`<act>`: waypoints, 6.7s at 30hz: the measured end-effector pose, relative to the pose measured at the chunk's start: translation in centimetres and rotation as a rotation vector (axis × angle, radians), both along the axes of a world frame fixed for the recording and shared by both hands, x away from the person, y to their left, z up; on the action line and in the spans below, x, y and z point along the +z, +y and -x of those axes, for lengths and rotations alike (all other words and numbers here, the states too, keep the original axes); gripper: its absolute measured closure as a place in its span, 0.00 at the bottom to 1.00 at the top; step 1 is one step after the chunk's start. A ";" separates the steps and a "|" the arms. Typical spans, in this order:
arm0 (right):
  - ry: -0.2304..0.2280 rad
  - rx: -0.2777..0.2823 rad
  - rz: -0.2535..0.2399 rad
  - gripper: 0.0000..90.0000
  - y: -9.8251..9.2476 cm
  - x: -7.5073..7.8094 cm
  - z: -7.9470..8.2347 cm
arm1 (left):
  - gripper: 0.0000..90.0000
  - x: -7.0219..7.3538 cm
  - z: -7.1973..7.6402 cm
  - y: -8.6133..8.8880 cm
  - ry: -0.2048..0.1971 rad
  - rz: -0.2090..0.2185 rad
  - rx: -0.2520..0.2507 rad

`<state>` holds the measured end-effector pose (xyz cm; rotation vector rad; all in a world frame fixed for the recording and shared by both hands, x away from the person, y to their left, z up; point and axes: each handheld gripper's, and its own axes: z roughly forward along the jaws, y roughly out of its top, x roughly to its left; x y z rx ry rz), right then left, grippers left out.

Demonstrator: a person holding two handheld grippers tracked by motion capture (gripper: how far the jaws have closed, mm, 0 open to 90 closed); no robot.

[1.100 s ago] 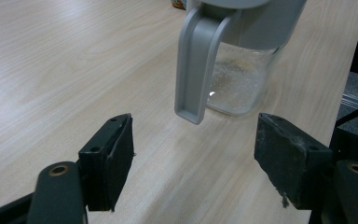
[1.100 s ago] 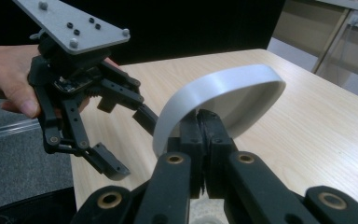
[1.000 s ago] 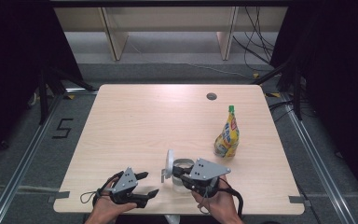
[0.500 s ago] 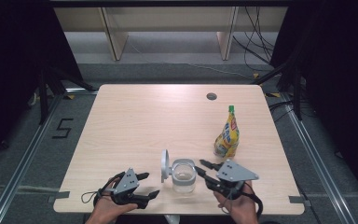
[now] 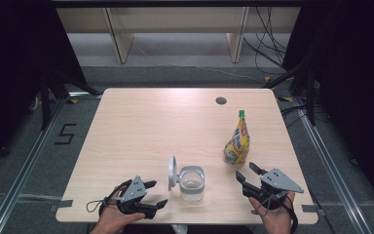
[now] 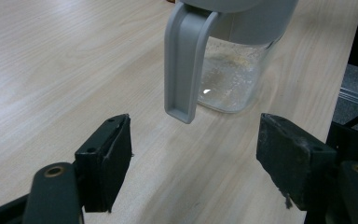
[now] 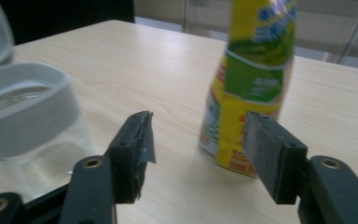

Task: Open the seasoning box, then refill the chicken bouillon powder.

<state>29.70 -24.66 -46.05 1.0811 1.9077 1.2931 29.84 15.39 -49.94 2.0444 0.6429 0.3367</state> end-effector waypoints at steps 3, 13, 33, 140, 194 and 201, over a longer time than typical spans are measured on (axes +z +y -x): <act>0.014 -0.023 -0.003 0.42 -0.3 -0.6 -0.7 | 0.28 -0.1 0.0 -0.1 0.023 0.016 0.018; 0.056 -0.036 -0.027 0.31 -0.8 -2.0 -3.1 | 0.27 -0.2 -0.1 -0.3 0.010 0.022 0.013; 0.087 -0.072 -0.063 0.17 -0.3 -4.0 -6.1 | 0.27 -0.1 -0.2 -0.4 0.004 -0.016 -0.012; -0.053 -0.088 -0.060 0.37 0.7 -4.7 -9.8 | 0.26 -0.2 0.4 -0.5 0.017 -0.031 -0.008; -0.532 0.258 1.036 0.47 4.5 0.6 2.6 | 0.26 -0.1 -0.1 0.0 -0.017 -0.050 0.008; -0.569 0.266 1.143 0.47 4.6 0.9 3.1 | 0.26 -0.2 0.0 -0.1 0.010 -0.024 0.030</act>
